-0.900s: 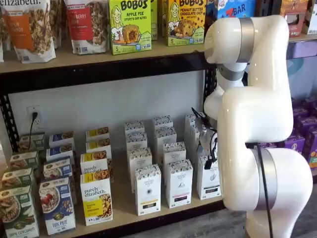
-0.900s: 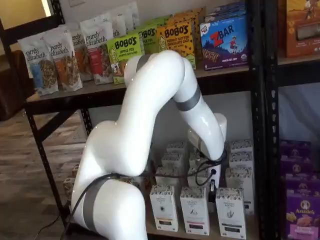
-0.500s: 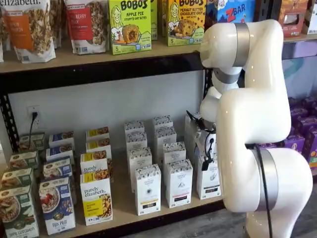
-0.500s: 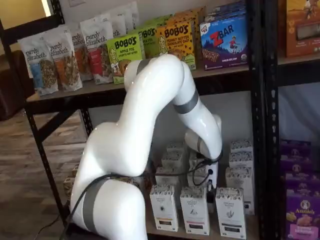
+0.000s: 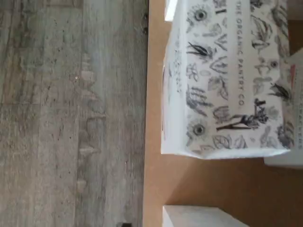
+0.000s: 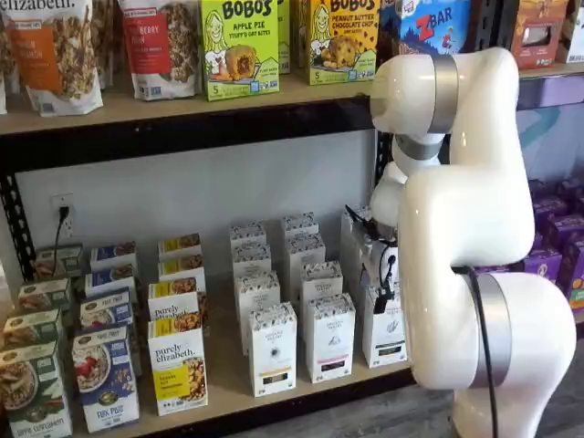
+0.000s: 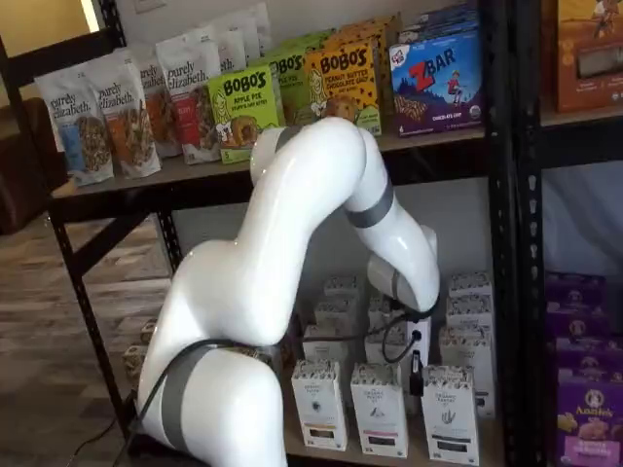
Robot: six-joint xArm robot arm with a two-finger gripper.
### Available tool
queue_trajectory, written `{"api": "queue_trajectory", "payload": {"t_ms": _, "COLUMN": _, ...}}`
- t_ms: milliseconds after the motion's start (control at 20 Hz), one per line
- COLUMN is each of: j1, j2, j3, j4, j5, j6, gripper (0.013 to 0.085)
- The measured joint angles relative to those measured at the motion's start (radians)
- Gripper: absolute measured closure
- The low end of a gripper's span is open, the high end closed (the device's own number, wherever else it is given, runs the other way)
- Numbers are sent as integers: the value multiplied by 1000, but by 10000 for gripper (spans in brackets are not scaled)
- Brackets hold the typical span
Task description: Pick up the white box with a green strip in the middle, on the bottom shelf, the sixth box from the left
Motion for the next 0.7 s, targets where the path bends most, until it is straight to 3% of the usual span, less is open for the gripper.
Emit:
{"api": "queue_trajectory", "payload": {"t_ms": 300, "j1": -8, "j2": 41, "j3": -56, "j4": -35, "j5": 7, "j6": 25, "gripper": 130}}
{"api": "queue_trajectory", "payload": {"t_ms": 700, "j1": -17, "j2": 106, "j3": -124, "j4": -121, "j5": -1, "j6": 89, "gripper": 130}}
